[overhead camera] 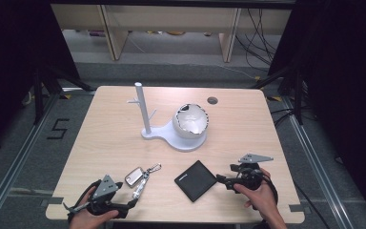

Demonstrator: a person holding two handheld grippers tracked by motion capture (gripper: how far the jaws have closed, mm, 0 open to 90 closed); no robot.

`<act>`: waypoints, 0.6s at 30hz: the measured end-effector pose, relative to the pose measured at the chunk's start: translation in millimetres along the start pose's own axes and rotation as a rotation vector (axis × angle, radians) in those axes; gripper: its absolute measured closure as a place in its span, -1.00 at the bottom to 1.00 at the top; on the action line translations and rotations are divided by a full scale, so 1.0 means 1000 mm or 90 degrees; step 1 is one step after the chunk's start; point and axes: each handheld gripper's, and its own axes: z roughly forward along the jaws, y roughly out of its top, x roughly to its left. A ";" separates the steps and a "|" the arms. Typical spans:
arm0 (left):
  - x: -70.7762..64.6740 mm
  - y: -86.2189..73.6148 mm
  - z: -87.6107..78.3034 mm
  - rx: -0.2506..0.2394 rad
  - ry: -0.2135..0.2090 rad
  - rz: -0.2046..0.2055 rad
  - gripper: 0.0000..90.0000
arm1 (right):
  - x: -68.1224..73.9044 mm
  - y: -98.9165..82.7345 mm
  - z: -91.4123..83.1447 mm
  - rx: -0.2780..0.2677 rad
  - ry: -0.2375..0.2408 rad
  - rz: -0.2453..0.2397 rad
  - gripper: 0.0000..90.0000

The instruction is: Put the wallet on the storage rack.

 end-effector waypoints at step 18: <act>-0.039 0.046 0.050 -0.010 -0.081 0.080 -0.02 | 0.006 0.008 0.008 0.002 0.055 -0.005 -0.43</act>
